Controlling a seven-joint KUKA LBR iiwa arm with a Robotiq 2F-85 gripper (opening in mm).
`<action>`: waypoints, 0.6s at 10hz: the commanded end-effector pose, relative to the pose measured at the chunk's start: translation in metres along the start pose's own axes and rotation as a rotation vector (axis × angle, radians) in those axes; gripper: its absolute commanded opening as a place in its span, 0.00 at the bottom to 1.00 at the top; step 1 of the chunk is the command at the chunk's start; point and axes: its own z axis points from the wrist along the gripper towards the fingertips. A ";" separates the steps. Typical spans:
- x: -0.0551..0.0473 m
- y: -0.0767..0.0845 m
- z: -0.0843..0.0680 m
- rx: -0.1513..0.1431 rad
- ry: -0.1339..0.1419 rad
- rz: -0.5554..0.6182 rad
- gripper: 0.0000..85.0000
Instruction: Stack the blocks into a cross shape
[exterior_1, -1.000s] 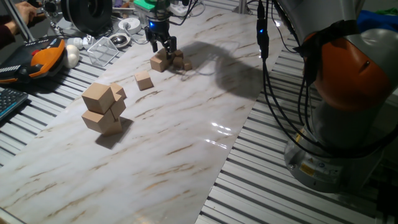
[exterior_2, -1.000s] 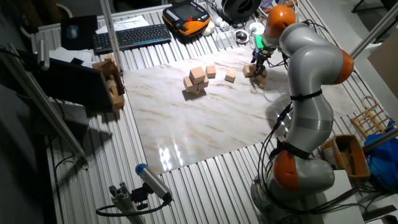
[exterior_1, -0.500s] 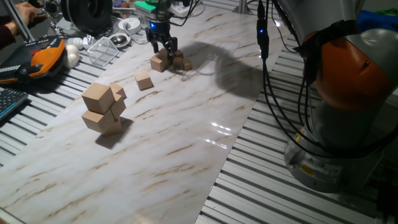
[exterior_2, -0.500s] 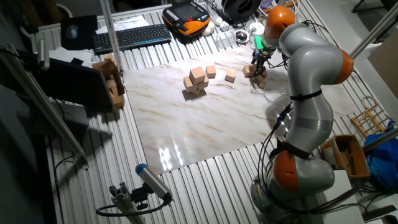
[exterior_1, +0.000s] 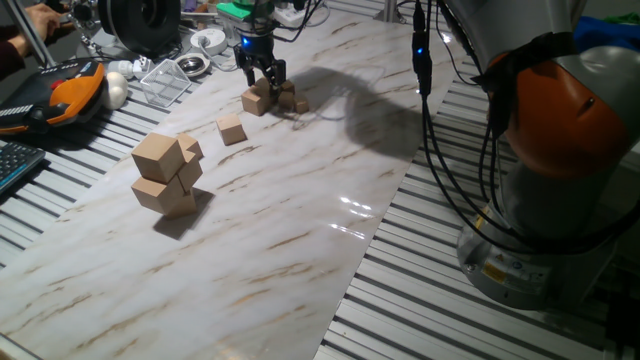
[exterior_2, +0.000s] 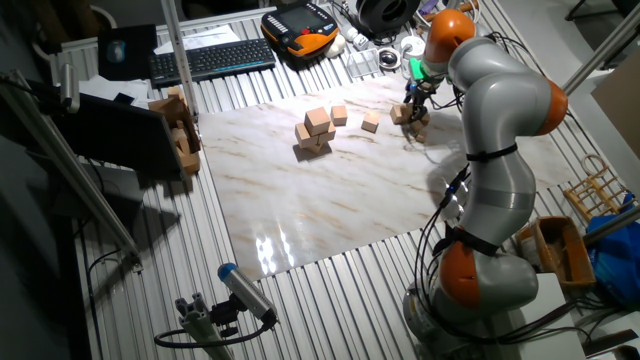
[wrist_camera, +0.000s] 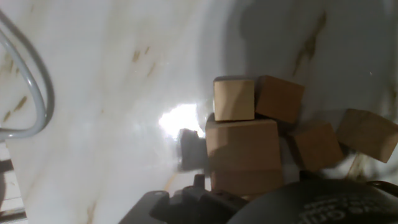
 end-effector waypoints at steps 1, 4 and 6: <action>0.000 0.000 -0.001 -0.004 -0.009 -0.021 0.80; 0.000 0.000 -0.001 -0.011 -0.011 -0.038 0.80; 0.000 0.000 0.001 -0.009 -0.007 -0.040 0.80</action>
